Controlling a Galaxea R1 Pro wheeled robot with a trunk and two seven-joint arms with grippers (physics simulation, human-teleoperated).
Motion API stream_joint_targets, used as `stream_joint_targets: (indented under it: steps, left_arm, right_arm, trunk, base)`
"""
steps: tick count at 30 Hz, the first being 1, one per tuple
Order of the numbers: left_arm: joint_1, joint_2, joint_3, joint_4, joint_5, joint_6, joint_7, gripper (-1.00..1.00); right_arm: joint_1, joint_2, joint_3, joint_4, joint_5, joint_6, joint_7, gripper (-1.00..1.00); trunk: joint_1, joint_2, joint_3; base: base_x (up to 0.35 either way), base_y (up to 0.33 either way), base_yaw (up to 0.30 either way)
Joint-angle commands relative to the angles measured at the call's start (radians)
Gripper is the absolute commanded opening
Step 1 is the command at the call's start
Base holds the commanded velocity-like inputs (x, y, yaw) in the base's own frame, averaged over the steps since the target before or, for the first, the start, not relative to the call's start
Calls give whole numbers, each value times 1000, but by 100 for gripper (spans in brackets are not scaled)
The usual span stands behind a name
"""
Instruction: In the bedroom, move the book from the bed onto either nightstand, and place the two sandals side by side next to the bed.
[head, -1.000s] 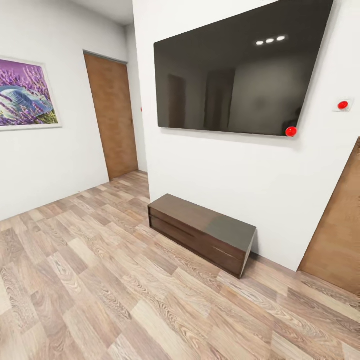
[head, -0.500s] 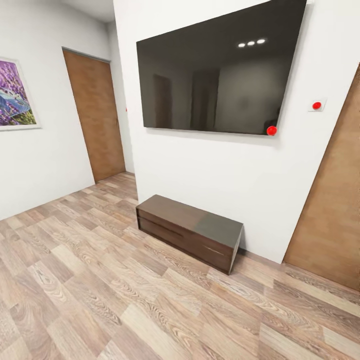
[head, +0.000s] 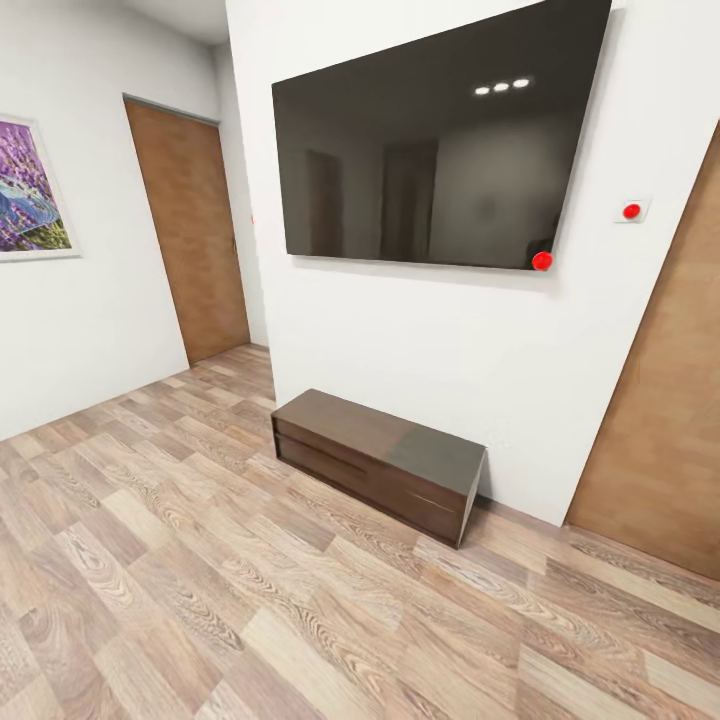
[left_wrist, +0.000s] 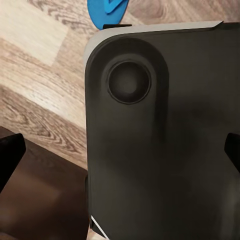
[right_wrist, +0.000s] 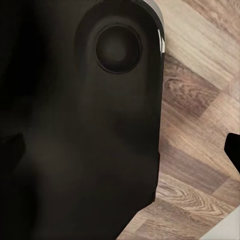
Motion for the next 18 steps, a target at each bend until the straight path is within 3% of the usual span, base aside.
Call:
stream_joint_targets:
  steps: [1, 18]
  left_arm:
    - [0, 0, 0, 1, 0, -3, 0, 100]
    - [0, 0, 0, 1, 0, -3, 0, 100]
  right_arm:
    - [0, 0, 0, 0, 0, -2, 0, 100]
    - [0, -1, 0, 0, 0, -2, 0, 100]
  trunk:
    - [0, 0, -1]
    - [0, 0, -1]
  base:
    - [-3, 4, -1]
    - [-24, 12, 0]
